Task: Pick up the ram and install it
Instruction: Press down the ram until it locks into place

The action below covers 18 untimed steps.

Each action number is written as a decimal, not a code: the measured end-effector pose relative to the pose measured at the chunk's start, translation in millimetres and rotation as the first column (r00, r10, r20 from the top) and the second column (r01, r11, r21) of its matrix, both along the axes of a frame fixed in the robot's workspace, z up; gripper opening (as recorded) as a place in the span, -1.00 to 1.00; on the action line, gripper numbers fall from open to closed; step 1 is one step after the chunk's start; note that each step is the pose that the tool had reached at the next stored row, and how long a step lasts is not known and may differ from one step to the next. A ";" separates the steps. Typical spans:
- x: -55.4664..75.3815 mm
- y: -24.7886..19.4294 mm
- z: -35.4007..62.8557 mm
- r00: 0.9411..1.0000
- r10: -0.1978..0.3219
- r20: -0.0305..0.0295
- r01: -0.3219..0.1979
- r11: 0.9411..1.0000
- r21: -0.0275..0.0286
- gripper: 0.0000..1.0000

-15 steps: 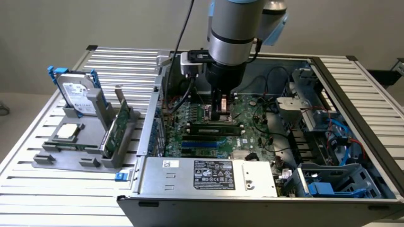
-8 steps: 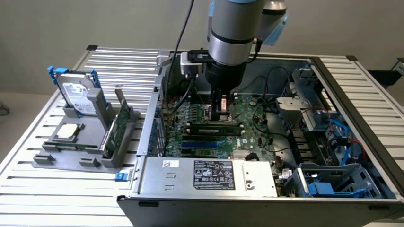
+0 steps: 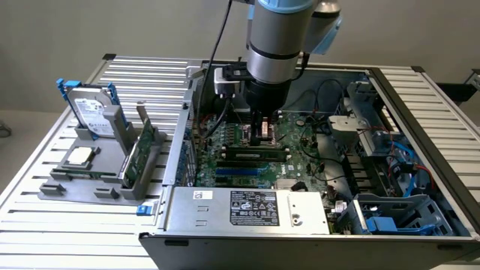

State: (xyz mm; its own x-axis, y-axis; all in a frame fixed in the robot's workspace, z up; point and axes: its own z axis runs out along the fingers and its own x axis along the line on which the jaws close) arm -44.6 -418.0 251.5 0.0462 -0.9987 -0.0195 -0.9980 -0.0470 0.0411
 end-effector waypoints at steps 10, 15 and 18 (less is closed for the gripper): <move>-0.9 0.3 -11.1 1.000 0.000 -0.003 0.000 1.000 0.005 -0.79; -1.2 1.1 -13.6 1.000 0.000 -0.006 0.000 1.000 0.007 -0.79; -1.4 1.2 -15.3 1.000 0.000 -0.007 0.000 1.000 0.007 -0.79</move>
